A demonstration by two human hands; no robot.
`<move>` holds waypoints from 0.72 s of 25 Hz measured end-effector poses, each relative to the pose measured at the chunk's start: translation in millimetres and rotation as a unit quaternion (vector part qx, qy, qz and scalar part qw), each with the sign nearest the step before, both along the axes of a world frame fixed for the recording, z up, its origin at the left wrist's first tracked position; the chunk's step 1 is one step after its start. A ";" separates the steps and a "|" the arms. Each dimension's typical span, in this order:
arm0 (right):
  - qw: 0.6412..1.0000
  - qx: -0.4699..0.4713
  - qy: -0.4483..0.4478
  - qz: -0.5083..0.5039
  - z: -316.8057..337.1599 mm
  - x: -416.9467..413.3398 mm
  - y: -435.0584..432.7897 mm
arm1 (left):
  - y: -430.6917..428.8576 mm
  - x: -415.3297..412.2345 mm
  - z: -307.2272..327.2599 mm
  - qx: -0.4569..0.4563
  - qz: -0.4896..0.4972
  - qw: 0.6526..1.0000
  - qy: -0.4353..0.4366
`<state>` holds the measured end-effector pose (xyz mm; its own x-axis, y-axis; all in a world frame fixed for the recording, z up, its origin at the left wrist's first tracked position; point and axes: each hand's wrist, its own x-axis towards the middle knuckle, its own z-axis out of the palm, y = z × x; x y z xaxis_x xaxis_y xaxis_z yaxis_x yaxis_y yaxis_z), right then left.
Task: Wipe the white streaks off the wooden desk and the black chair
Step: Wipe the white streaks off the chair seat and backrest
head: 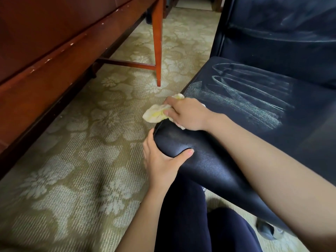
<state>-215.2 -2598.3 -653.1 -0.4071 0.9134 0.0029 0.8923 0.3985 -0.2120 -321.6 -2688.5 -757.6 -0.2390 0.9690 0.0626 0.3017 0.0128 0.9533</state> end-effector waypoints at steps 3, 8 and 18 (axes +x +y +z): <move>0.999 0.022 0.029 0.032 -3.5 3.1 -31.4 | -0.3 1.8 -1.3 0.022 0.007 1.000 -0.011; 0.991 0.035 0.066 0.115 -16.8 15.0 -73.0 | -2.3 5.9 -11.7 0.085 0.016 0.995 -0.043; 0.993 0.068 0.087 -0.048 -3.5 47.0 -35.9 | -5.5 3.9 -4.6 0.004 0.017 1.000 -0.014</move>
<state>-168.2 -2634.2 -656.6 -0.3011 0.9341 0.1919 0.8818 0.3493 -0.3168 -317.7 -2694.1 -762.2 -0.2726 0.9600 0.0636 0.2752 0.0145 0.9613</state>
